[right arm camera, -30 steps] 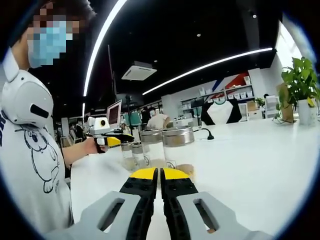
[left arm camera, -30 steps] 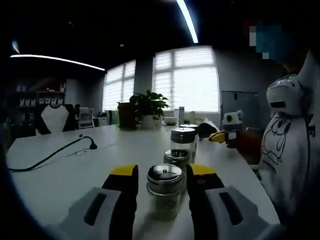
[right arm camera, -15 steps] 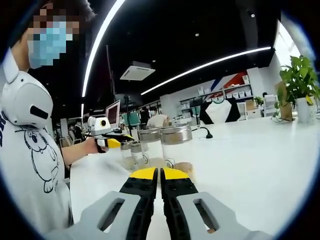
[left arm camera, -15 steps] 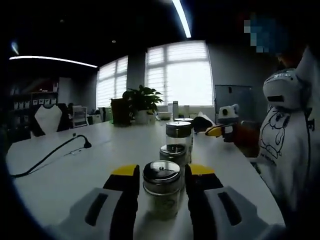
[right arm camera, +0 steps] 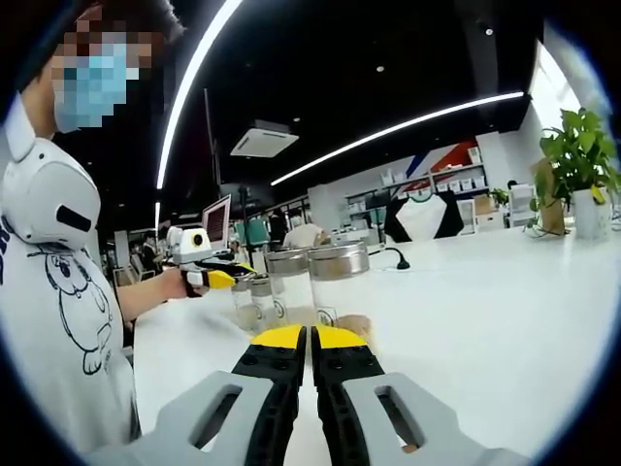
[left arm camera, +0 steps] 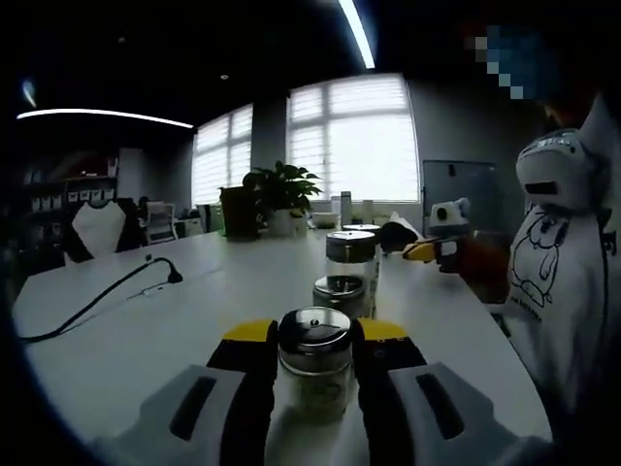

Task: Rotate the seasoning bottle until the label or dispensing opening points toward the visible target arrow and the bottle remains upright within the marked orientation range

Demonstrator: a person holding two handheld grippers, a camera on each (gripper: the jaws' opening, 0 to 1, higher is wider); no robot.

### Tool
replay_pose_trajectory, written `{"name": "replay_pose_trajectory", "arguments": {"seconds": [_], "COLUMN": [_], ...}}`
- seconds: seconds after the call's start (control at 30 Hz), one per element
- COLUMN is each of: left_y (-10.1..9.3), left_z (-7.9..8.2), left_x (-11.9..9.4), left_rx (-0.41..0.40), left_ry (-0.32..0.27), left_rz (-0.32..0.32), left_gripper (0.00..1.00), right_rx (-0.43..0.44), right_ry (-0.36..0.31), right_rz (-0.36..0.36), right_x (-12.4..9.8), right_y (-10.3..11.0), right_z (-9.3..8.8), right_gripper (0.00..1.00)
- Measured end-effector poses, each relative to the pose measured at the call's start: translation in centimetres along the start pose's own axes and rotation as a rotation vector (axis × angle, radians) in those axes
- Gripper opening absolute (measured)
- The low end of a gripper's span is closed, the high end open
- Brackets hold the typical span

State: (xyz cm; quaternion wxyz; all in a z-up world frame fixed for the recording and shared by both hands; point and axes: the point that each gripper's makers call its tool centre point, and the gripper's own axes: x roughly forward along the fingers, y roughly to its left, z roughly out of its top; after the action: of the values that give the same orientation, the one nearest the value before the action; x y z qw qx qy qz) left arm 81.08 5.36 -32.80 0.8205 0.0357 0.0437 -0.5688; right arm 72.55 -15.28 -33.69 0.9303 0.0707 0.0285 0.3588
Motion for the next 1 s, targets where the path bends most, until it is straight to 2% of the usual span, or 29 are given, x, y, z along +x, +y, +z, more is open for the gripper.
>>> {"name": "replay_pose_trajectory", "arguments": {"seconds": [0.63, 0.7, 0.8, 0.93, 1.0], "left_y": [-0.1, 0.0, -0.1, 0.0, -0.1], "left_z": [0.0, 0.0, 0.0, 0.0, -0.1], "left_x": [-0.2, -0.2, -0.1, -0.2, -0.2], "left_rx": [-0.009, -0.03, -0.016, -0.05, -0.034], "left_ry": [-0.018, -0.02, 0.002, -0.021, -0.012], "left_rz": [0.173, 0.195, 0.24, 0.284, 0.304], "left_gripper": [0.32, 0.32, 0.32, 0.32, 0.32], "right_rx": [0.005, 0.007, 0.012, 0.017, 0.02], "right_ry": [-0.014, -0.015, -0.017, -0.018, -0.019], "right_rz": [-0.031, -0.035, -0.044, -0.05, -0.055], "right_x": [-0.1, -0.1, -0.2, -0.3, -0.3], "right_y": [-0.5, -0.6, -0.8, -1.1, -1.3], "right_z": [0.1, 0.2, 0.2, 0.1, 0.1], "right_gripper": [0.0, 0.0, 0.0, 0.0, 0.0]}}
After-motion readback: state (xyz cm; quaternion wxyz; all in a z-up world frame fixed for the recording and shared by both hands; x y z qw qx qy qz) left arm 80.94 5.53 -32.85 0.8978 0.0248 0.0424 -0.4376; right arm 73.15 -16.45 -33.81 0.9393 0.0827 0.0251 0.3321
